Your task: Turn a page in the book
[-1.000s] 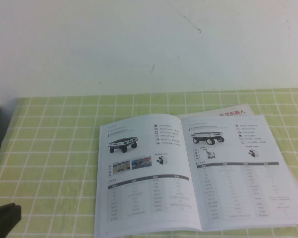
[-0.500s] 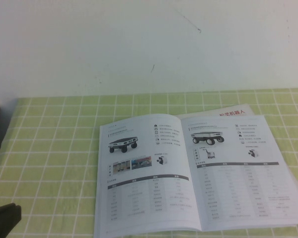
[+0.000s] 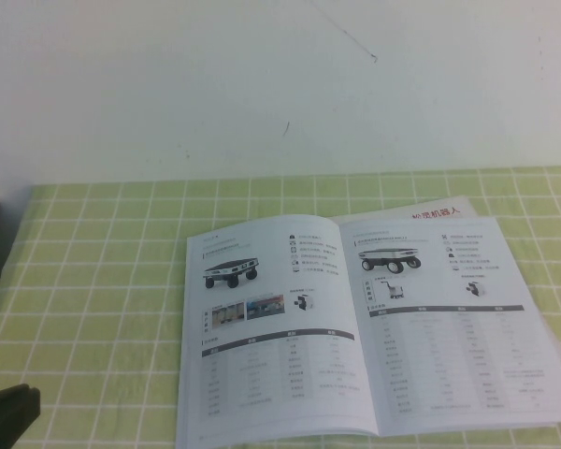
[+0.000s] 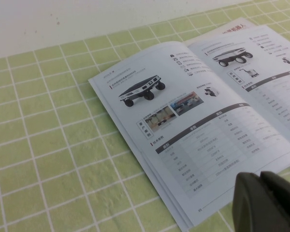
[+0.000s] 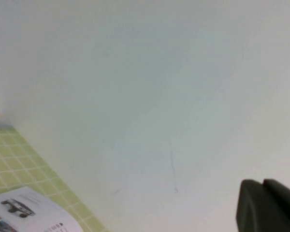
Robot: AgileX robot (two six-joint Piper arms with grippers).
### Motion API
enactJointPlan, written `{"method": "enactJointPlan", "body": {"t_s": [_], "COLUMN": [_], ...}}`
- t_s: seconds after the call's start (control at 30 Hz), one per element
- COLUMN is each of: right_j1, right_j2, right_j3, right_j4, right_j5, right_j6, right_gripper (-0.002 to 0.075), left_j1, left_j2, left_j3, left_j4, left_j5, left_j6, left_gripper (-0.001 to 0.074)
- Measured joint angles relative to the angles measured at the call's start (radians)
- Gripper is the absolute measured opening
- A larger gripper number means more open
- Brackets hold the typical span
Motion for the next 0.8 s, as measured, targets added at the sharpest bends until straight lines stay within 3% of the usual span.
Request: {"method": "enactJointPlan", "body": {"t_s": [0.23,0.3,0.4,0.6,0.8], "right_j1": [0.0,-0.002,-0.042,-0.196,-0.296], "right_j2": [-0.054,-0.093,-0.166,-0.297,-0.322], "right_j3": [0.259,0.351,0.474,0.62,0.627], "right_j4": [-0.039,-0.122,-0.323,-0.754,-1.018], "right_j5": [-0.354,-0.459,-0.529,-0.483,-0.19], "right_j6": [0.053,0.151,0.43,1.01,1.274], "right_gripper": [-0.0003,-0.0003,-0.0003,-0.0003,-0.0003], "left_j1": [0.0,0.0,0.0,0.0,0.0], "left_j2": [0.0,0.0,0.0,0.0,0.0], "left_j3": [0.0,0.0,0.0,0.0,0.0], "left_j4": [0.0,0.0,0.0,0.0,0.0], "left_j5": [0.002,0.003,0.005,0.005,0.015], "left_j6": [0.0,0.0,0.0,0.0,0.0], "left_gripper": [-0.0004,-0.0004,-0.0004,-0.0004,-0.0004]}}
